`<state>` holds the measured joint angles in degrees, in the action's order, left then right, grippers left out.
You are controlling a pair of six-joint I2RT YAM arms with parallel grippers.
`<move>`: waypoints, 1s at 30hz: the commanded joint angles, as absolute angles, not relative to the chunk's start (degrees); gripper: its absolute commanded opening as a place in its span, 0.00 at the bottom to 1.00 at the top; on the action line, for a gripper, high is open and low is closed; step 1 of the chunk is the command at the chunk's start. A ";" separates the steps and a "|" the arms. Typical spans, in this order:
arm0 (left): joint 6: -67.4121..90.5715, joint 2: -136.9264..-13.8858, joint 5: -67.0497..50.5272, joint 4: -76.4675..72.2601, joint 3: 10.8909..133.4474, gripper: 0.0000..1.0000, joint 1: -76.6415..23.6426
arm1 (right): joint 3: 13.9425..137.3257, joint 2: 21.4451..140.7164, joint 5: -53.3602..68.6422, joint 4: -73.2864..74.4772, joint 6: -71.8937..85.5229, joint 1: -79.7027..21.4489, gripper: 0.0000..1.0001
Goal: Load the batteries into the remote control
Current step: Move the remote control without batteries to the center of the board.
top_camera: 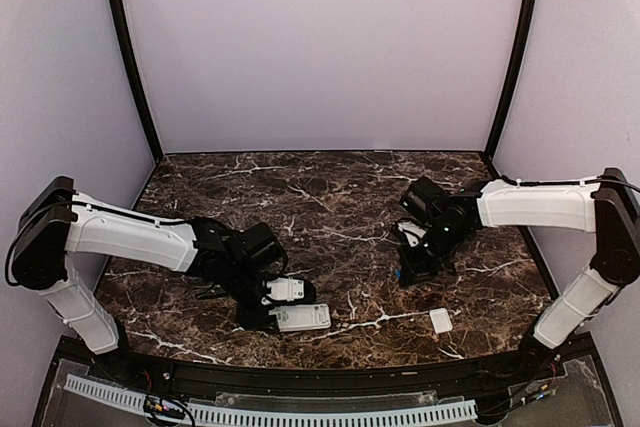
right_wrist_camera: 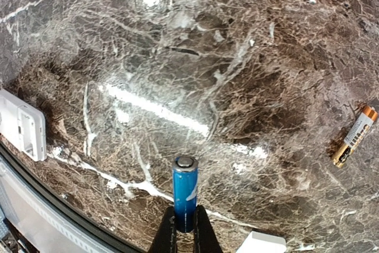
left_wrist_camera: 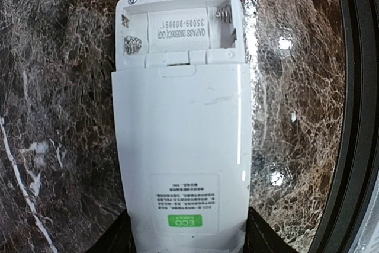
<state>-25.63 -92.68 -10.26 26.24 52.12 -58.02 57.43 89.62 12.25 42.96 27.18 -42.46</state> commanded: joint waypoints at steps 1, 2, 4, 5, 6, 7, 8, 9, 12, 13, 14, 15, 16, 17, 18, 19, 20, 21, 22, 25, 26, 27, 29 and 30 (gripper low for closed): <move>-24.59 -93.45 -11.22 27.69 53.88 0.00 -57.89 | 58.15 86.93 12.93 44.67 26.56 -44.02 0.00; -24.42 -93.57 -10.93 27.60 53.96 0.00 -57.87 | 58.06 86.44 13.15 44.73 26.39 -44.11 0.00; -23.65 -94.21 -10.45 27.38 54.60 0.00 -57.84 | 57.88 85.49 14.97 45.06 26.28 -44.31 0.00; -23.10 -94.94 -10.39 27.41 55.38 0.00 -57.88 | 57.77 84.69 16.09 45.08 26.28 -44.55 0.00; -22.80 -95.42 -10.29 27.46 55.81 0.00 -58.06 | 57.55 83.88 17.03 45.09 26.42 -44.76 0.00; -22.03 -96.61 -9.67 27.76 56.91 0.00 -58.31 | 57.21 83.06 17.95 45.18 26.75 -45.02 0.00; -21.52 -97.21 -9.14 27.94 57.55 0.00 -58.51 | 56.84 82.00 18.72 45.22 27.17 -45.07 0.00; -20.52 -98.68 -7.71 28.56 58.77 0.00 -59.28 | 56.36 81.05 19.59 45.18 27.63 -45.09 0.00; -18.33 -100.99 -5.73 29.48 61.07 0.00 -61.21 | 54.85 78.52 22.40 45.20 29.12 -45.13 0.00; -17.37 -101.65 -5.41 29.80 61.85 0.00 -62.30 | 54.44 77.81 23.28 45.12 29.50 -45.17 0.00; -16.21 -102.05 -5.30 30.26 62.81 0.00 -62.79 | 54.14 77.33 24.14 44.96 29.78 -45.22 0.00; -15.62 -102.18 -5.32 30.51 63.27 0.00 -63.77 | 53.84 76.95 24.58 45.07 29.92 -45.18 0.00; -14.47 -102.27 -5.35 30.94 64.16 0.00 -64.19 | 53.72 76.74 24.85 45.32 29.96 -45.22 0.00; -13.92 -102.29 -5.22 31.16 64.60 0.00 -64.85 | 53.70 76.73 24.94 45.69 29.97 -45.26 0.00; -12.38 -102.30 -4.78 31.17 65.15 0.00 -65.08 | 53.78 76.85 25.19 46.04 29.92 -45.26 0.00; -11.55 -102.30 -4.67 31.01 65.31 0.00 -65.47 | 53.93 77.08 25.51 46.42 29.74 -45.26 0.00; -9.92 -102.35 -4.57 30.60 65.55 0.00 -65.65 | 54.15 77.39 25.90 46.81 29.63 -45.26 0.00; -9.13 -102.33 -4.57 30.38 65.60 0.00 -66.11 | 54.42 77.81 26.19 47.15 29.52 -45.26 0.00; -7.78 -102.31 -4.26 29.76 65.68 0.00 -66.76 | 54.82 78.38 26.48 47.52 29.34 -45.35 0.00; -4.95 -102.35 -3.57 27.94 65.67 0.11 -68.48 | 55.98 80.14 27.20 48.64 28.84 -45.48 0.00; -4.07 -102.43 -3.59 26.76 65.44 0.23 -69.50 | 56.17 80.70 27.55 48.91 28.69 -45.52 0.00; -3.79 -102.47 -3.64 26.17 65.03 0.28 -70.04 | 56.31 81.09 27.79 49.07 28.66 -45.57 0.00; -3.06 -102.43 -4.05 23.50 64.02 0.42 -71.17 | 56.55 81.74 27.81 49.36 28.78 -45.72 0.00; -2.19 -102.41 -4.59 22.78 63.52 0.44 -71.38 | 56.64 81.89 27.67 49.50 28.80 -45.77 0.00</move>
